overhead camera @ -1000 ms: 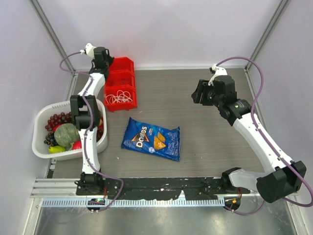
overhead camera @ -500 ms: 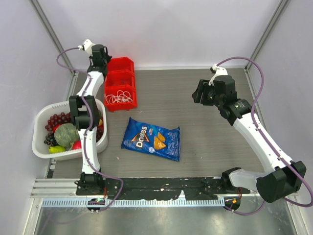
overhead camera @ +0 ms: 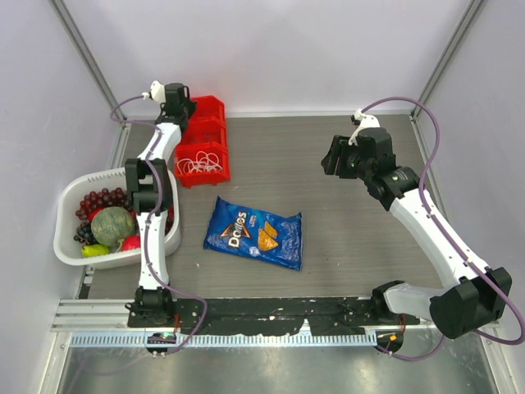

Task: Untangle the cables

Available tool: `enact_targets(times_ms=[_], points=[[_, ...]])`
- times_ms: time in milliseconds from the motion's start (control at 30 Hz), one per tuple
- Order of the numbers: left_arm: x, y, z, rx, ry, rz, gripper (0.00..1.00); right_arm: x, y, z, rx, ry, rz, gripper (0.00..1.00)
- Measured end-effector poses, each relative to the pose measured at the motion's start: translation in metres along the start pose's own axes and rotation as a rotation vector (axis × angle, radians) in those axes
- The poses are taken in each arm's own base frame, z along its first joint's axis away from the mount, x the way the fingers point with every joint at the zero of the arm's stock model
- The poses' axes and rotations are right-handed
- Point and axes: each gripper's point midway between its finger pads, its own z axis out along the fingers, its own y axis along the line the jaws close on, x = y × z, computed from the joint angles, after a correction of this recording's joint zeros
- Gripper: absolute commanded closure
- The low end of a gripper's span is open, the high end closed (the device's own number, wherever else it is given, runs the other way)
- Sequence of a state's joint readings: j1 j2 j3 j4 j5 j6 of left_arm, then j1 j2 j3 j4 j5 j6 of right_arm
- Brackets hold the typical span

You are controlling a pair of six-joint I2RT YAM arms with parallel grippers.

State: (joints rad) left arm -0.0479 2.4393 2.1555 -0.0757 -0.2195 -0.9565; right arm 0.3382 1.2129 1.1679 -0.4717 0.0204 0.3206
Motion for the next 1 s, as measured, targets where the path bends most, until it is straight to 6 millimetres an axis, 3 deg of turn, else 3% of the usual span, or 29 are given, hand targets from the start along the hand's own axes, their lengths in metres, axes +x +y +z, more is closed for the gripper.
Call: enact_targets(times_ms=[267,333,400,533,667,833,1000], points=[[0.032,0.017,0.023,-0.037,0.072,-0.123,1.0,0.005,-0.002,0.001,0.006,0.013,0.0,0.4],[0.037,0.02,0.023,-0.053,0.089,-0.146,0.95,0.005,-0.002,0.001,0.006,0.013,0.0,0.4],[0.038,0.022,0.022,-0.06,0.099,-0.159,0.83,0.005,-0.002,0.001,0.007,0.013,0.0,0.4],[0.037,0.019,0.021,-0.059,0.108,-0.17,0.62,0.005,-0.002,0.001,0.008,0.012,-0.001,0.4],[0.035,0.015,0.019,-0.053,0.11,-0.171,0.48,0.005,-0.002,0.001,0.008,0.012,0.0,0.4],[0.026,0.008,0.007,-0.059,0.123,-0.156,0.42,0.004,-0.003,0.001,0.008,0.011,0.0,0.4],[0.004,-0.014,-0.017,-0.04,0.125,-0.136,0.39,0.006,-0.003,0.0,0.006,0.009,0.0,0.4]])
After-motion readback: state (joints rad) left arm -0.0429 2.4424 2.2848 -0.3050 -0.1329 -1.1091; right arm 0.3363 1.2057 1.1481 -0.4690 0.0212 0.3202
